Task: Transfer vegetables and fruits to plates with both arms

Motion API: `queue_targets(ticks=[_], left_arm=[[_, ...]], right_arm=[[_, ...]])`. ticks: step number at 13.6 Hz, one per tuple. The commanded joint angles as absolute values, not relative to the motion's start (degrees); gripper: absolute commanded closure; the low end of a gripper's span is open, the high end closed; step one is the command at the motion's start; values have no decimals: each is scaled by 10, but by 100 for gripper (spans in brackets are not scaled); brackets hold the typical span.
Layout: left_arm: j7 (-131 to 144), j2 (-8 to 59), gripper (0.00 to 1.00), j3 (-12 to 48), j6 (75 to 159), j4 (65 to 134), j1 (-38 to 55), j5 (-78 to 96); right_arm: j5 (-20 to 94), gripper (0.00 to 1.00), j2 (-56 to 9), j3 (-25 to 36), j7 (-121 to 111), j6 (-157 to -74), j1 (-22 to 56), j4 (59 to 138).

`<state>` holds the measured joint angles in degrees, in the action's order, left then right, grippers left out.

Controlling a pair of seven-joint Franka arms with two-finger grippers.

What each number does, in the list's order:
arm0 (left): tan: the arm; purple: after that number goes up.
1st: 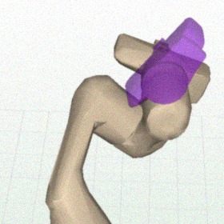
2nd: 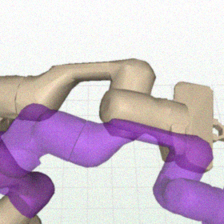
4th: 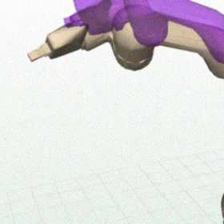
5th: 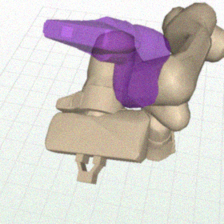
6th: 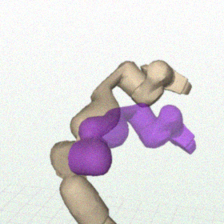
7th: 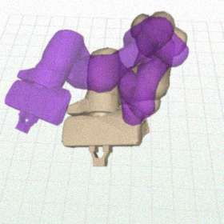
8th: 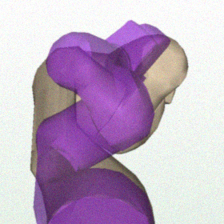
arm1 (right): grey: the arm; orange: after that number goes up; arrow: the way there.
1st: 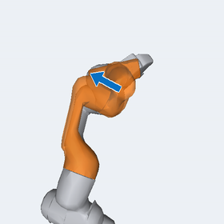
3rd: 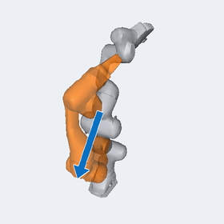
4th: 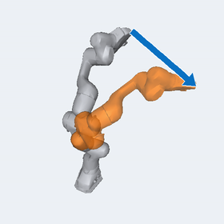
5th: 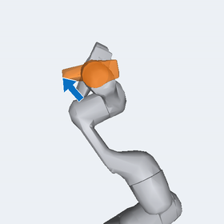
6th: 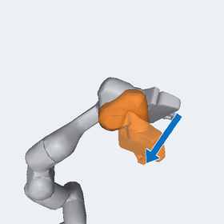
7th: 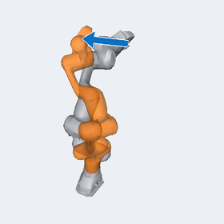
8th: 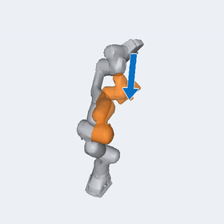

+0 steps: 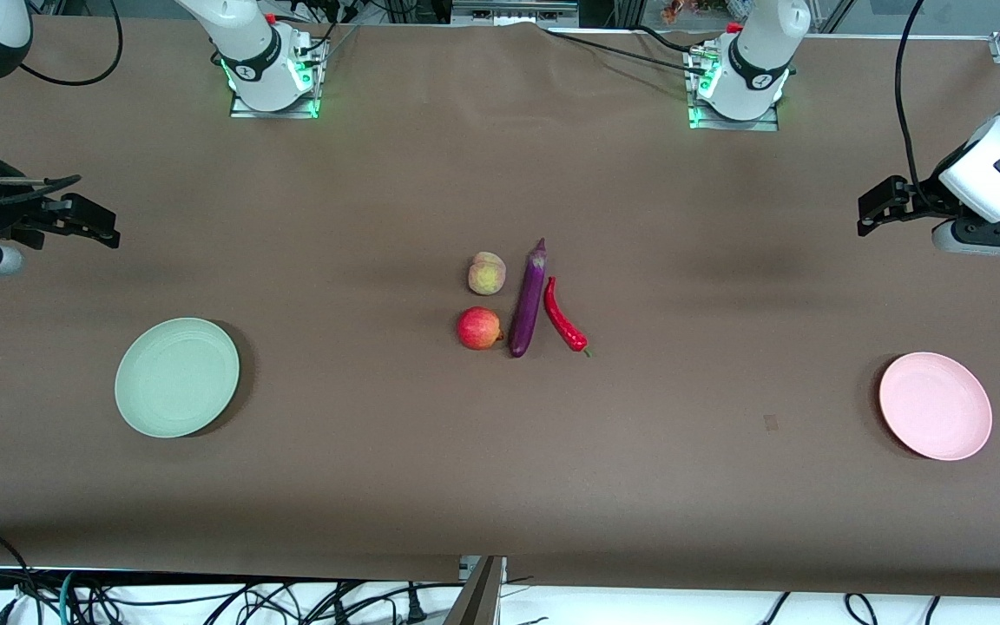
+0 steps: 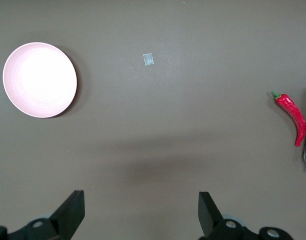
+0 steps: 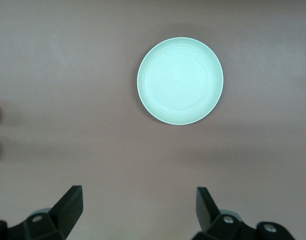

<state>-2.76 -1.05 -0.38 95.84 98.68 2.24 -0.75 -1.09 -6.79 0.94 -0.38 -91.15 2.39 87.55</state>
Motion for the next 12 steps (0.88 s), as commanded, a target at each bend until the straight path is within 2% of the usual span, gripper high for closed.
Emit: queue_targets(ticks=[1,12], left_arm=[[-31,-3,0,-6,947,969,25,-4],[-37,0,0,-6,947,969,27,-5]], right_arm=[[-13,0,-71,4,-8,-909,18,865],[-13,0,-94,5,-6,-909,17,867]])
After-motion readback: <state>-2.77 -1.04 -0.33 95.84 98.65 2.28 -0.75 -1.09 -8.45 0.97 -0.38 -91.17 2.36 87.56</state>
